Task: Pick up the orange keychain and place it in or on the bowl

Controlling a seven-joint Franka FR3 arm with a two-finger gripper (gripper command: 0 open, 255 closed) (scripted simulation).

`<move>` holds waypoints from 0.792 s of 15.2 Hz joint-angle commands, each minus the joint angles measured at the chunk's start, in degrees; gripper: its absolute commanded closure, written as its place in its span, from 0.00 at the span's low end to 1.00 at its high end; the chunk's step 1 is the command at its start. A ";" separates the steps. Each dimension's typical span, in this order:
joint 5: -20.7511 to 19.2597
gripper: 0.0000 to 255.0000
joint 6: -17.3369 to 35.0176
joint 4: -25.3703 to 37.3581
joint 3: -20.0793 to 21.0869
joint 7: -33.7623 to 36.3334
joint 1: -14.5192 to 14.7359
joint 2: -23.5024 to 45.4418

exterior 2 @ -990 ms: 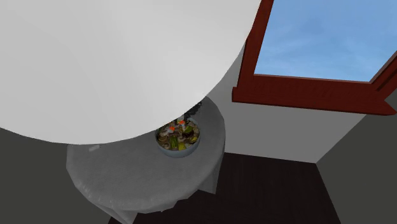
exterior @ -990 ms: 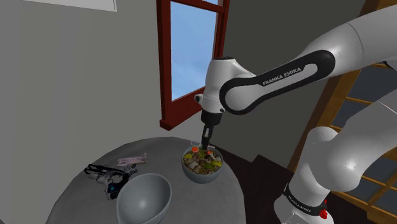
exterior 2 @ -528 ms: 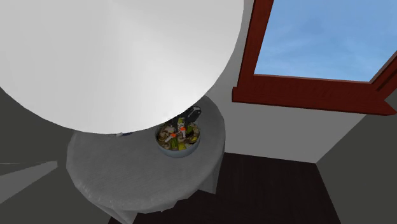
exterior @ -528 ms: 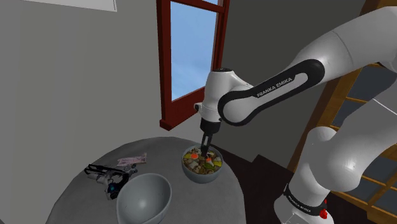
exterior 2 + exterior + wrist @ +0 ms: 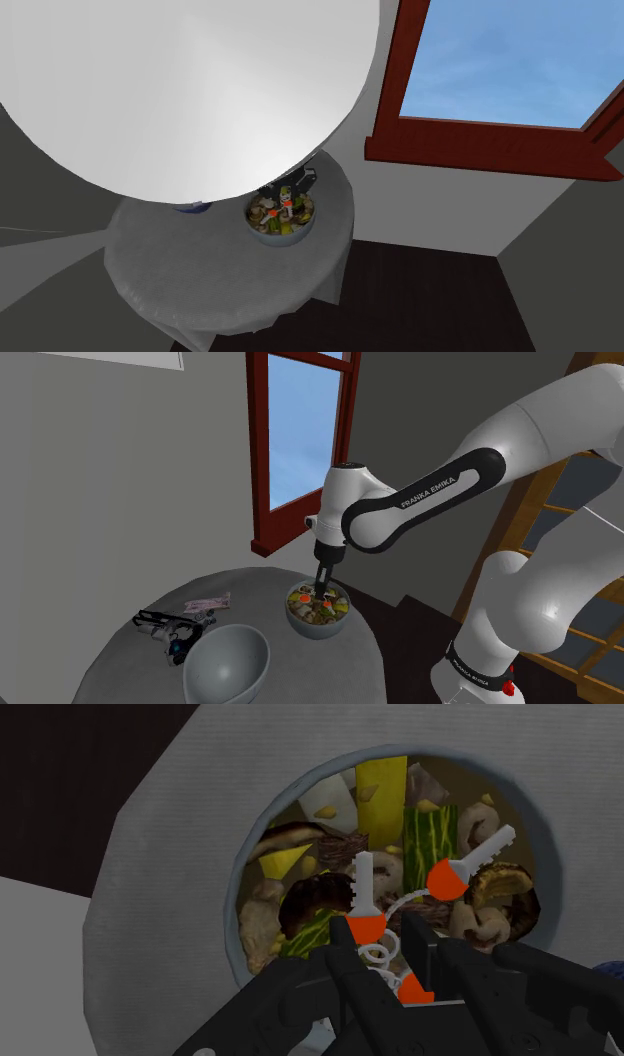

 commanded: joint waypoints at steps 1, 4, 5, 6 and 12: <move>0.05 1.00 0.16 -0.37 0.08 0.06 0.06 0.28; 0.04 0.00 0.13 -0.46 0.02 -0.02 0.03 0.17; 0.04 0.00 0.09 -0.48 0.01 -0.04 0.03 0.11; 0.04 0.00 0.10 -0.46 0.01 -0.03 0.03 0.14; -0.47 0.00 -8.79 3.21 -0.72 0.14 -0.17 -5.06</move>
